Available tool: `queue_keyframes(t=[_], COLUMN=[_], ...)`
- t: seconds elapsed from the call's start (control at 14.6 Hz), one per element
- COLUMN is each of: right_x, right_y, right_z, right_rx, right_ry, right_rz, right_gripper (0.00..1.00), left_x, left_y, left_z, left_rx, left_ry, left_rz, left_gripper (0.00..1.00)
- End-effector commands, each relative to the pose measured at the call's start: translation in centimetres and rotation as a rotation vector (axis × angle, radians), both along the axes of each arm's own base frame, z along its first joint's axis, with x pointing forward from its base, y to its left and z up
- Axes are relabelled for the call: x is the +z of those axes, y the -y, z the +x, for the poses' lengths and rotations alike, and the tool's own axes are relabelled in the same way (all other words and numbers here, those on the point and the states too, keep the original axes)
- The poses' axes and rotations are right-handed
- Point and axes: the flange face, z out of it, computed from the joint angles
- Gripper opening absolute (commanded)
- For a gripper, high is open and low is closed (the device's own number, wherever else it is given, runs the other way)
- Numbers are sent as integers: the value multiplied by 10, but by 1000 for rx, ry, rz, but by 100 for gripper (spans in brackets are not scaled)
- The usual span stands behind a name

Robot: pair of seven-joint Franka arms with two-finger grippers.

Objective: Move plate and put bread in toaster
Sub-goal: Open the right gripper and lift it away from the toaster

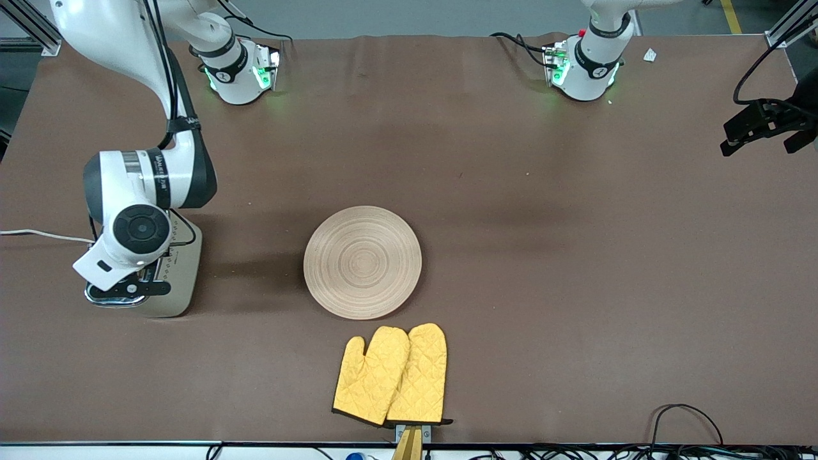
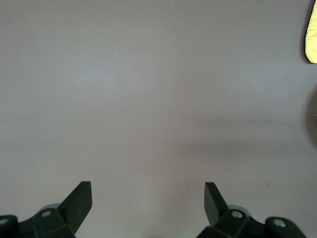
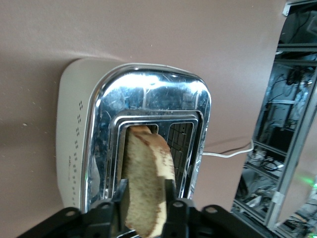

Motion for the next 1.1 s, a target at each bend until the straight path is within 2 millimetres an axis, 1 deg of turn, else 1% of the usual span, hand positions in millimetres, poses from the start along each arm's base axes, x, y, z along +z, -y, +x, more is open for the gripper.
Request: queue_keyframes(t=[0.0,0.07,0.14,0.21,0.27,0.34,0.41,0.48,0.55,0.62,0.69,0.76,0.89,0.96,1.03], right_x=[44,62,86,107,135,157,186,205,222,237,244,252,270,278,288], right_y=[1,-3,-5,0,8,7,7,10,16,22,25,21,21,23,31], right_z=[16,19,21,21,19,18,12,5,-2,-8,-14,-18,-26,-30,-36], right_rx=[-51,-68,-100,-136,-155,-134,-121,-124,-138,-155,-159,-153,-150,-128,-105], right_ry=[82,114,148,170,206,230,258,269,286,296,272,249,228,217,210], right_rz=[91,130,200,273,332,354,370,399,466,543,578,583,583,585,587], right_gripper=[100,100,100,100,100,100,100,100,100,100,100,100,100,100,100], left_x=[5,5,5,5,4,4,4,4,3,4,3,3,3,3,2], left_y=[2,1,1,0,0,0,1,0,1,2,2,1,1,0,0], left_z=[-3,-3,-3,-3,-3,-3,-2,-2,-2,-2,-2,-2,-2,-2,-1], left_rx=[-4,-2,-2,0,-1,-1,-2,-1,-3,-4,-4,-2,-14,-16,-15], left_ry=[-4,-4,-4,-4,-5,-5,-7,-7,-8,-7,-8,-8,-8,-8,-10], left_rz=[-13,-13,-12,-12,-13,-13,-13,-13,-12,-13,-13,-12,-11,-10,-8], left_gripper=[100,100,100,100,100,100,100,100,100,100,100,100,100,100,100])
